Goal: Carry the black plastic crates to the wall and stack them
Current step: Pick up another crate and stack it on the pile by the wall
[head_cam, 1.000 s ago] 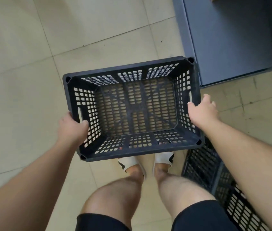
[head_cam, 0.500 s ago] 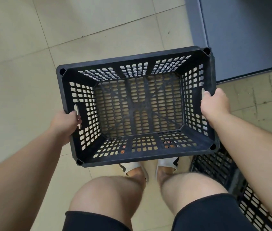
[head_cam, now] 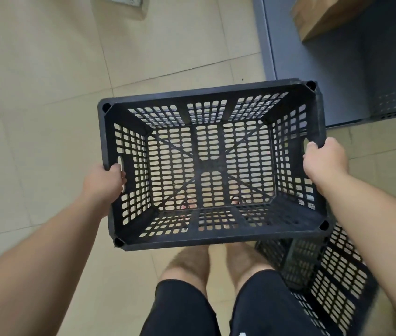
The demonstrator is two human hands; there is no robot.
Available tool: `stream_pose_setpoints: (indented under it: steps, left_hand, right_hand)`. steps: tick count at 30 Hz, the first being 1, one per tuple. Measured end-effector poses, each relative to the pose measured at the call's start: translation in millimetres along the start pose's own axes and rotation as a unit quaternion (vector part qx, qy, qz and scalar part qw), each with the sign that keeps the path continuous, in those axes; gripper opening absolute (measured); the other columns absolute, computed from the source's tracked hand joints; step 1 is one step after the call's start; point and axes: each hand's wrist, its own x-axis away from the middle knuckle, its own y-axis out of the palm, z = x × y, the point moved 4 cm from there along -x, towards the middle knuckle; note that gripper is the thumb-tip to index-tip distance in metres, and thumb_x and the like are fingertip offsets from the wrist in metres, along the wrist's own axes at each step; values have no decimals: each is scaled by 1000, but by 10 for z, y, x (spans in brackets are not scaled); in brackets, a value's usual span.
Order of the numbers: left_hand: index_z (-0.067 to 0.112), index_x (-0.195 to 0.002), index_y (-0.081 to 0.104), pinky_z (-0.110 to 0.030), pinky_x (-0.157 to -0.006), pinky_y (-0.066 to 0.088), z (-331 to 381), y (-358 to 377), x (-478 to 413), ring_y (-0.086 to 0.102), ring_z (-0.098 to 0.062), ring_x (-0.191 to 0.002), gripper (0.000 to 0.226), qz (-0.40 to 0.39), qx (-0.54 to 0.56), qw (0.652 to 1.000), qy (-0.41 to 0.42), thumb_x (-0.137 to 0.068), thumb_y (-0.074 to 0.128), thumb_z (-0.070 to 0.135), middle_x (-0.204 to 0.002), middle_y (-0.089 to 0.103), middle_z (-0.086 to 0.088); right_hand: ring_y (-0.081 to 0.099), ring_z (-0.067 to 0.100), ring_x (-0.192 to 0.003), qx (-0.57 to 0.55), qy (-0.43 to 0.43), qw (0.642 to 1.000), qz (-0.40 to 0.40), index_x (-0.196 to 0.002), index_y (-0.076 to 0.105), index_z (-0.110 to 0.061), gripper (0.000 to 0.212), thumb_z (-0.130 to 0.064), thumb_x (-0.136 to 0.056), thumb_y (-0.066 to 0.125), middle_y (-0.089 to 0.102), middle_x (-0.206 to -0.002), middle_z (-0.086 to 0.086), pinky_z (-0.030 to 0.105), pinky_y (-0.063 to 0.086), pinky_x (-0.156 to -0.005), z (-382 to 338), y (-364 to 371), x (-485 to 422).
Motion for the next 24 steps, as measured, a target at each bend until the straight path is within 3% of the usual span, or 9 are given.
stream_pose_setpoints:
  steps: [6,15,24]
  left_hand:
    - [16,-86,61,-31,-59,47,296,-733,874,62,-21,-68,27,3,8,1000,13,-103,47,31,-81,68,-5]
    - [13,-88,62,-32,-60,45,455,-1702,1771,61,-20,-72,25,8,44,999,16,-101,48,29,-85,69,-6]
    - [16,-89,61,-36,-69,50,421,-2448,2378,67,-27,-81,26,42,81,996,-1,-104,48,32,-91,71,-7]
  right_hand:
    - [59,42,-105,10,-3,1000,16,-119,55,-5,35,-31,-100,41,62,-121,18,50,48,-91,-325,-1006,703]
    - [49,43,-125,11,-34,999,41,-144,42,-5,50,-30,-102,40,49,-144,19,49,41,-96,-684,-2128,1663]
    - [52,44,-121,26,-89,994,56,-137,48,-2,45,-30,-102,43,54,-137,22,48,43,-92,-1085,-2610,2246]
